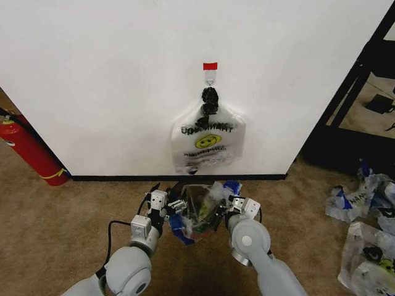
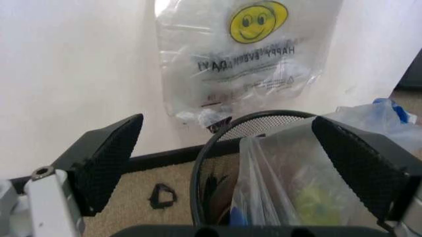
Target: Pick up the garbage bag from the wall and place it over the trash bin.
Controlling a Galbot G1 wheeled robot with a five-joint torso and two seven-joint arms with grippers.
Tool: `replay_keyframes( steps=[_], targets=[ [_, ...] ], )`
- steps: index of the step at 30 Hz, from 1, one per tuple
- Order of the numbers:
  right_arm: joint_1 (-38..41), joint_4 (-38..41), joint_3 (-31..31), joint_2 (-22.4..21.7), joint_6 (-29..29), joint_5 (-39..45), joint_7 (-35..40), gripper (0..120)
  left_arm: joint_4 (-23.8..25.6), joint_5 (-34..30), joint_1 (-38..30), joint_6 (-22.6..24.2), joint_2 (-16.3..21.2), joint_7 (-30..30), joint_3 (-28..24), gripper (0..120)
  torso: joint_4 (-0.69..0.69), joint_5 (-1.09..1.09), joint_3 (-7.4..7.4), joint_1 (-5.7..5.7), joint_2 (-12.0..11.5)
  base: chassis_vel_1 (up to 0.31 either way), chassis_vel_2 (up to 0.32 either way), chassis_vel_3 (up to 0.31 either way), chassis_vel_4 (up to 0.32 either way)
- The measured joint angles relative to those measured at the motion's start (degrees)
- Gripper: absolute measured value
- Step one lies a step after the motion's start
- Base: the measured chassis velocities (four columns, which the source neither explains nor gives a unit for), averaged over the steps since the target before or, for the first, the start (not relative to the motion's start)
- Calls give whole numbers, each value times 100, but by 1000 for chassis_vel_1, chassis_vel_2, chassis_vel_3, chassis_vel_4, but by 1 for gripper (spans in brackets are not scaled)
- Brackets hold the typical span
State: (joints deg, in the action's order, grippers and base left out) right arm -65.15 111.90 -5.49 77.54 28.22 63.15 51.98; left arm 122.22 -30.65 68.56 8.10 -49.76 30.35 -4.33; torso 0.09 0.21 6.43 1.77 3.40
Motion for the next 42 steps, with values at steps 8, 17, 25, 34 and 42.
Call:
replay_keyframes(
  steps=[8, 17, 25, 34, 42],
  targets=[
    [-306, 351, -81, -316, -124, -574, -870, 1, 358, -396, -517, 51, 363, -448, -45, 100, 1, 0, 0, 0, 0, 0, 0, 0, 0],
    [-129, 411, 139, -657, -263, -1212, -1683, 1, 476, -1335, -1665, -127, 1304, -1961, -319, 100, -4, 0, 0, 0, 0, 0, 0, 0, 0],
    [-96, 501, 282, -835, -250, -1182, -1845, 1, 99, -1957, -2802, 258, 1640, -2973, -1053, 100, 2, 0, 0, 0, 0, 0, 0, 0, 0],
    [-197, 658, 220, -923, -228, -1107, -1823, 1, -490, -1986, -3693, 649, 1399, -2991, -2018, 99, 1, 0, 0, 0, 0, 0, 0, 0, 0],
    [-262, 707, 194, -983, -227, -1080, -1796, 1, -707, -1930, -3731, 731, 1281, -2883, -2104, 74, 0, 0, 0, 0, 0, 0, 0, 0, 0]
  ],
)
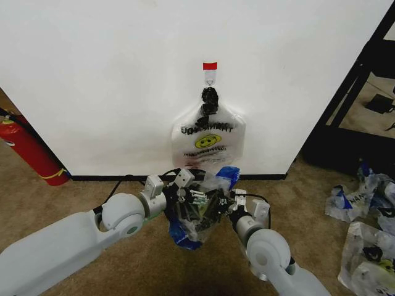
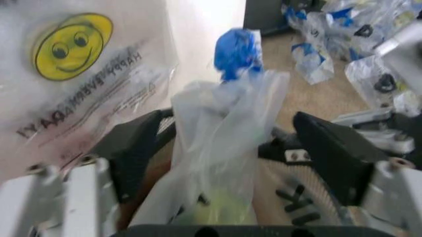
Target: Pick up the garbage bag from the wall and place it over the trash bin.
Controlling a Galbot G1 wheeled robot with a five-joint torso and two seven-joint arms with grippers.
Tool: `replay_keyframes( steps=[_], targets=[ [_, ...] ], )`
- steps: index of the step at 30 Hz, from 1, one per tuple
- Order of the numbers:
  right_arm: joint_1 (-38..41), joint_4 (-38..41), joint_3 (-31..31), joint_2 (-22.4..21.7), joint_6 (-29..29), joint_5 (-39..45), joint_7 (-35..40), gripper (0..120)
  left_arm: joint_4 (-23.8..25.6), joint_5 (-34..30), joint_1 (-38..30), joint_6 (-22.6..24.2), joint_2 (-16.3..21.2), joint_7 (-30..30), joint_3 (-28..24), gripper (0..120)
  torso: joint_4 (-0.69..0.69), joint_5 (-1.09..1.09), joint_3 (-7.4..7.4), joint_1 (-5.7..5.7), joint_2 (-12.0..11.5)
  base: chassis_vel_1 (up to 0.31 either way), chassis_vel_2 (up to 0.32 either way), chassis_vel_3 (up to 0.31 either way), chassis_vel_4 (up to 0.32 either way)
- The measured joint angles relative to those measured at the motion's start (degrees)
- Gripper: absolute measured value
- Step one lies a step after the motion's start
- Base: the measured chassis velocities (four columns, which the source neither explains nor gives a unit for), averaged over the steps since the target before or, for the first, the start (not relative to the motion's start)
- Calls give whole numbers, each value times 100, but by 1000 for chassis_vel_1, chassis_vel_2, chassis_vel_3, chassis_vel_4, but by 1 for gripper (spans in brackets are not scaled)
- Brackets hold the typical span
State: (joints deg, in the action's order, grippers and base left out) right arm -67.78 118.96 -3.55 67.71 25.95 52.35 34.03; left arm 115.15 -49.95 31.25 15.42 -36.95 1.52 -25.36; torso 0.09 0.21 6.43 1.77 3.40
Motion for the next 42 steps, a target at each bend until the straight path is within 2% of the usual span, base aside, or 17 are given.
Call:
replay_keyframes(
  steps=[2, 4, 8, 9, 11, 12, 14, 17, 21, 29, 34, 37, 42],
  targets=[
    [13, 0, 0, 7, 3, 13, 20, 1, -1, 23, 33, 0, 21, 1, -15, 65, -1, 0, 0, 0, 0, 0, 0, 0, 0],
    [14, 0, 1, 10, 5, 15, 25, 1, -1, 28, 40, 0, 23, 1, -15, 62, -1, 0, 0, 0, 0, 0, 0, 0, 0],
    [-3, 1, 11, 27, 10, 19, 33, 1, 5, 41, 78, -2, 22, 5, -12, 50, 0, 0, 0, 0, 0, 0, 0, 0, 0],
    [-12, 2, 15, 31, 10, 17, 34, 1, 7, 45, 79, -2, 19, 6, -12, 41, 0, 0, 0, 0, 0, 0, 0, 0, 0],
    [-20, 5, 17, 36, 10, 14, 34, 1, 8, 50, 77, -2, 16, 10, -19, 36, 0, 0, 0, 0, 0, 0, 0, 0, 0],
    [-39, 10, 17, 49, 10, 4, 34, 1, 8, 77, 66, -2, 6, 20, -62, 28, 0, 0, 0, 0, 0, 0, 0, 0, 0],
    [-44, 10, 18, 54, 10, 2, 34, 1, 8, 93, 63, -2, 0, 28, -76, 26, 0, 0, 0, 0, 0, 0, 0, 0, 0],
    [-66, 11, 14, 66, 10, 3, 49, 1, 20, 163, 64, 44, -55, 96, -139, 12, 0, 0, 0, 0, 0, 0, 0, 0, 0],
    [-93, 10, 10, 74, 10, 0, 52, 1, 14, 155, 58, 59, -87, 135, -157, 0, 1, 0, 0, 0, 0, 0, 0, 0, 0],
    [-134, 8, 31, 87, -6, -42, 31, 1, -10, 132, 11, 59, -180, 307, -155, 0, -1, 0, 0, 0, 0, 0, 0, 0, 0],
    [-232, 87, 51, 38, -56, -101, -93, 1, -233, 2, -313, 159, -284, 689, -57, 0, 1, 0, 0, 0, 0, 0, 0, 0, 0],
    [-266, 130, 55, 4, -76, -109, -140, 1, -322, -29, -454, 220, -262, 800, -52, 0, 1, 1, 0, 0, 0, 0, 0, 0, 0],
    [-337, 210, 44, -77, -205, -134, -326, 1, -399, -27, -546, 310, -9, 860, 52, 0, 0, 0, 0, 0, 0, 0, 0, 0, 0]
  ],
)
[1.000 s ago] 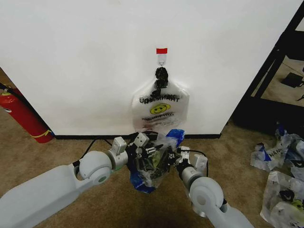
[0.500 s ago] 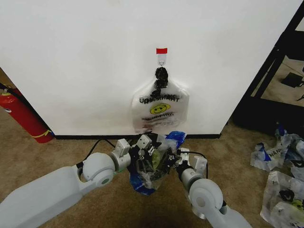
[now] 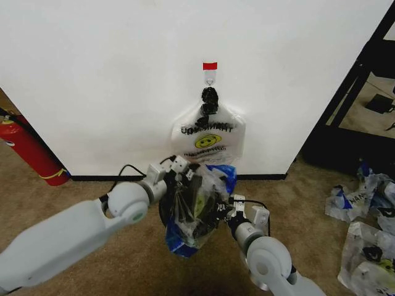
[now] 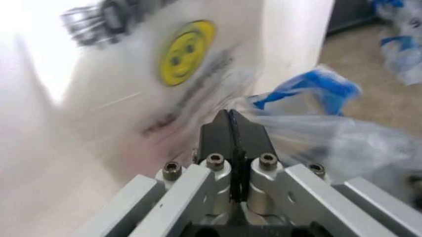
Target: Pick up the garbage bag from the wall and place it over the trash bin.
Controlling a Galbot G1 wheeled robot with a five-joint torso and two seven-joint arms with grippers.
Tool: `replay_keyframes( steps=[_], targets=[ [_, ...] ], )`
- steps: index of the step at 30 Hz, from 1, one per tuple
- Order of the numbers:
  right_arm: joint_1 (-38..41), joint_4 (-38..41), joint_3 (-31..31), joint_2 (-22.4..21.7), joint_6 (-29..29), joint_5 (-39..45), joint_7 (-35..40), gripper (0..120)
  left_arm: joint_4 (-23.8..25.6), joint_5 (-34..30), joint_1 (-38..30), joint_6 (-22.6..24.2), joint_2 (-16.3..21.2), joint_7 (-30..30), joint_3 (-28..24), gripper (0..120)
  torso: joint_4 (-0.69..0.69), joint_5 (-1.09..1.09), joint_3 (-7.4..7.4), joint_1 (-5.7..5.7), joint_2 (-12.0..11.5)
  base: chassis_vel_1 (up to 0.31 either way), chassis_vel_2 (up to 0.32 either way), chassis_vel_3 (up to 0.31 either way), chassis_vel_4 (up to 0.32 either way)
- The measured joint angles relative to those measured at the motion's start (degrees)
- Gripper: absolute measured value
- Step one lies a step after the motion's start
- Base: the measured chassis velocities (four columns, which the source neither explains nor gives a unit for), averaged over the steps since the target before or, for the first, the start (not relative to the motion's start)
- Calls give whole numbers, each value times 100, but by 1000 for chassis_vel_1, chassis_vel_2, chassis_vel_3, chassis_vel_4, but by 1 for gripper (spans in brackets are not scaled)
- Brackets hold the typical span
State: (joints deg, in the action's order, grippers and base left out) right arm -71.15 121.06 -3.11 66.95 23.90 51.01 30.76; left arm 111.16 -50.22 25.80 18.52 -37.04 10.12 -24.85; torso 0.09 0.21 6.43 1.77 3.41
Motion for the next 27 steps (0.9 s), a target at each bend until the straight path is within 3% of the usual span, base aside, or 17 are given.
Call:
replay_keyframes(
  steps=[6, 15, 27],
  targets=[
    [-90, 0, -108, -84, -347, 10, -309, 1, -34, 16, 268, -46, 361, -87, 283, 0, 0, 0, 0, 0, 0, 0, 0, 0, 0],
    [-451, -32, -415, -185, -1192, 97, -1225, 1, -137, 168, 1173, -470, 909, -102, 942, 0, -1, 1, 0, 0, 0, 0, 0, 0, 0],
    [-377, 55, -582, -118, -1403, 858, -1137, 1, 119, 300, 1767, -505, 880, -192, 1028, 0, 1, -1, 0, 0, 0, 0, 0, 0, 0]
  ],
)
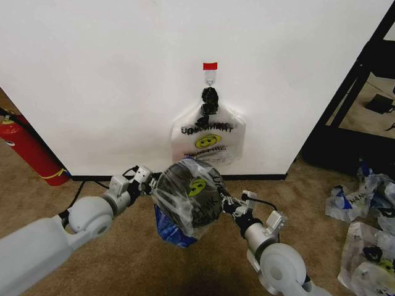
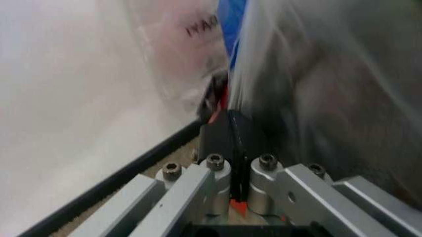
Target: Pick up the garbage bag from the wall and place it over the trash bin.
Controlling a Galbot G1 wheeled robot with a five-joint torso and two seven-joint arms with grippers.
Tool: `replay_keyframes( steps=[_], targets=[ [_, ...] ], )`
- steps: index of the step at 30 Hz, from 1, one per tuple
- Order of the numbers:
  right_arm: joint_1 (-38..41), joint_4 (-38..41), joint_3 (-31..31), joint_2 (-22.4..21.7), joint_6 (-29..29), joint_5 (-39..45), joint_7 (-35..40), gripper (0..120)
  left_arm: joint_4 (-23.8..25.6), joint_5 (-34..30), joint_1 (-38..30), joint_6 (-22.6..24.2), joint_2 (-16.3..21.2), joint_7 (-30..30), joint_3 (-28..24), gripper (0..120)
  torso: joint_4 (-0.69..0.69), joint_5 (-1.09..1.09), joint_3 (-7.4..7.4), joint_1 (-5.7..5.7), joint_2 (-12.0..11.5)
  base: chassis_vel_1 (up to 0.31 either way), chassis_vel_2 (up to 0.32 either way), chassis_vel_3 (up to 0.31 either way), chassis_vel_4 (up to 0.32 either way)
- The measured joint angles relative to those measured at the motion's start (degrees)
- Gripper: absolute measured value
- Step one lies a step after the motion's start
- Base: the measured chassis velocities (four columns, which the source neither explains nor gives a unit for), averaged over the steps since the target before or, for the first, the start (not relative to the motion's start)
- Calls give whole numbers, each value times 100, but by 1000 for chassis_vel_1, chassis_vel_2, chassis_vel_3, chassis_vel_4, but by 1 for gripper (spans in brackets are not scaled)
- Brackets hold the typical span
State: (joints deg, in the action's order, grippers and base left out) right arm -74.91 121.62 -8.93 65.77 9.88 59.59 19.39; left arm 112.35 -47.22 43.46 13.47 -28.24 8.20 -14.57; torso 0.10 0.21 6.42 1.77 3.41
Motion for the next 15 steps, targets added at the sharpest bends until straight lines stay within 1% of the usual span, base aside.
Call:
replay_keyframes(
  steps=[3, 4, 5, 6, 7, 8, 9, 10, 13, 14, 15],
  targets=[
    [11, -5, -8, 20, 64, -6, 174, 1, 42, 5, 58, 25, -38, 222, 40, 0, -1, 2, 0, 0, 0, 0, 0, 0, 0],
    [14, -20, -2, 29, 87, -20, 216, 1, 64, 0, 58, 44, -50, 314, 84, 2, 0, 2, 0, 0, 0, 0, 0, 0, 0],
    [21, -42, 9, 40, 103, -39, 246, 1, 85, -19, 53, 70, -54, 378, 136, 7, 0, 1, 0, 0, 0, 0, 0, 0, 0],
    [21, -42, 9, 40, 103, -39, 246, 1, 85, -19, 53, 70, -54, 378, 136, 7, 0, 1, 0, 0, 0, 0, 0, 0, 0],
    [38, -79, 28, 60, 120, -67, 284, 1, 114, -50, 41, 144, -59, 476, 238, 12, 0, 0, 0, 0, 0, 0, 0, 0, 0],
    [43, -89, 33, 66, 123, -72, 293, 1, 118, -54, 38, 158, -61, 492, 258, 12, 0, 0, 0, 0, 0, 0, 0, 0, 0],
    [60, -119, 46, 85, 128, -84, 313, 1, 144, -63, 35, 234, -66, 552, 365, 16, 0, 0, 0, 0, 0, 0, 0, 0, 0],
    [94, -171, 68, 123, 135, -98, 352, 1, 183, -55, 45, 350, -66, 605, 501, 25, 0, 0, 0, 0, 0, 0, 0, 0, 0],
    [122, -219, 80, 159, 141, -110, 379, 1, 208, -15, 76, 383, -66, 655, 591, 31, 0, 0, 0, 0, 0, 0, 0, 0, 0],
    [154, -287, 79, 199, 141, -124, 407, 1, 239, 96, 130, 394, -64, 767, 694, 38, -1, 0, 0, 0, 0, 0, 0, 0, 0],
    [154, -287, 79, 199, 141, -124, 407, 1, 239, 96, 130, 394, -64, 767, 694, 38, -1, 0, 0, 0, 0, 0, 0, 0, 0]
  ],
)
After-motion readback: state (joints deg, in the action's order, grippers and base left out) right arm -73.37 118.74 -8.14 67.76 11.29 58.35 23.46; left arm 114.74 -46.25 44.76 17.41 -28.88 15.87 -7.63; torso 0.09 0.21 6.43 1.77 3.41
